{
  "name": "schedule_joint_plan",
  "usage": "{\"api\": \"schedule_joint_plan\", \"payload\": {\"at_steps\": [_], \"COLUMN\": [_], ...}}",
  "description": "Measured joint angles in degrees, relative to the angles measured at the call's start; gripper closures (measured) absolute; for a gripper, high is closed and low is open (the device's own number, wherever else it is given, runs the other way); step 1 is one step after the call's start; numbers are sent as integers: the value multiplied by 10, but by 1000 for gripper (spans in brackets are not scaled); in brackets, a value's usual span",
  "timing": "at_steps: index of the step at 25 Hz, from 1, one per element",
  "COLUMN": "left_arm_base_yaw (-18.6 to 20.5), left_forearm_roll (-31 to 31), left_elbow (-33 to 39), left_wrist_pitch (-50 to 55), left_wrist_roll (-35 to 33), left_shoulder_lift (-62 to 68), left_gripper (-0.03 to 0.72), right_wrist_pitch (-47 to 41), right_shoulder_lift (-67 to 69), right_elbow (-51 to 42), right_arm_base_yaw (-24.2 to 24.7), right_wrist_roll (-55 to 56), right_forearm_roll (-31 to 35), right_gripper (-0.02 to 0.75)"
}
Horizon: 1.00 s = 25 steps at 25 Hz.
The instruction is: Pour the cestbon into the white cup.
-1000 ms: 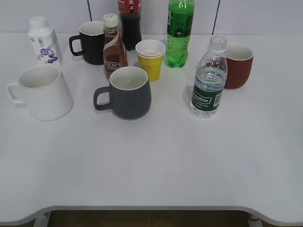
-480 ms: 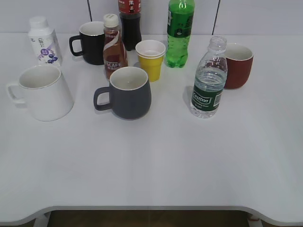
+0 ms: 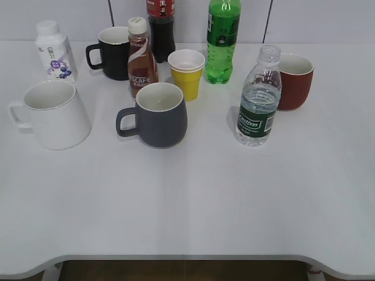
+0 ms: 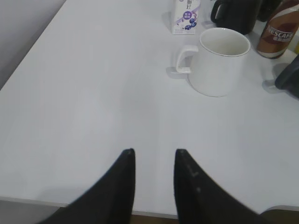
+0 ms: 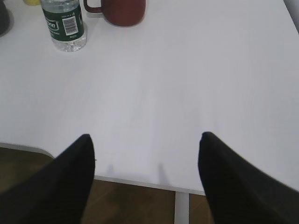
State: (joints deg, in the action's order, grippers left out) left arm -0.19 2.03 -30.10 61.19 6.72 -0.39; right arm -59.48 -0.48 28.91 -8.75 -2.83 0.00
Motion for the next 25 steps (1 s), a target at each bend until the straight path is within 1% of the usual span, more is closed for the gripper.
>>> {"api": "schedule_joint_plan", "payload": {"at_steps": [10, 13, 15, 19, 22, 25], "left_arm_base_yaw": [0, 0, 0, 0, 0, 0], "left_forearm_roll": [-1, -16, -26, -20, 7, 31], "left_elbow": [0, -5, -8, 11, 43, 75], "left_wrist_pitch": [0, -15, -78, -301, -479, -620], "left_wrist_roll": [0, 0, 0, 0, 0, 0], "left_shoulder_lift": [0, 0, 7, 45, 100, 177], "left_gripper": [475, 475, 475, 475, 475, 470], "right_wrist_pitch": [0, 0, 0, 0, 0, 0], "right_shoulder_lift": [0, 0, 0, 0, 0, 0], "right_elbow": [0, 0, 0, 0, 0, 0], "right_arm_base_yaw": [0, 0, 0, 0, 0, 0], "right_wrist_roll": [0, 0, 0, 0, 0, 0], "right_forearm_roll": [0, 0, 0, 0, 0, 0], "right_gripper": [216, 216, 216, 216, 216, 216]}}
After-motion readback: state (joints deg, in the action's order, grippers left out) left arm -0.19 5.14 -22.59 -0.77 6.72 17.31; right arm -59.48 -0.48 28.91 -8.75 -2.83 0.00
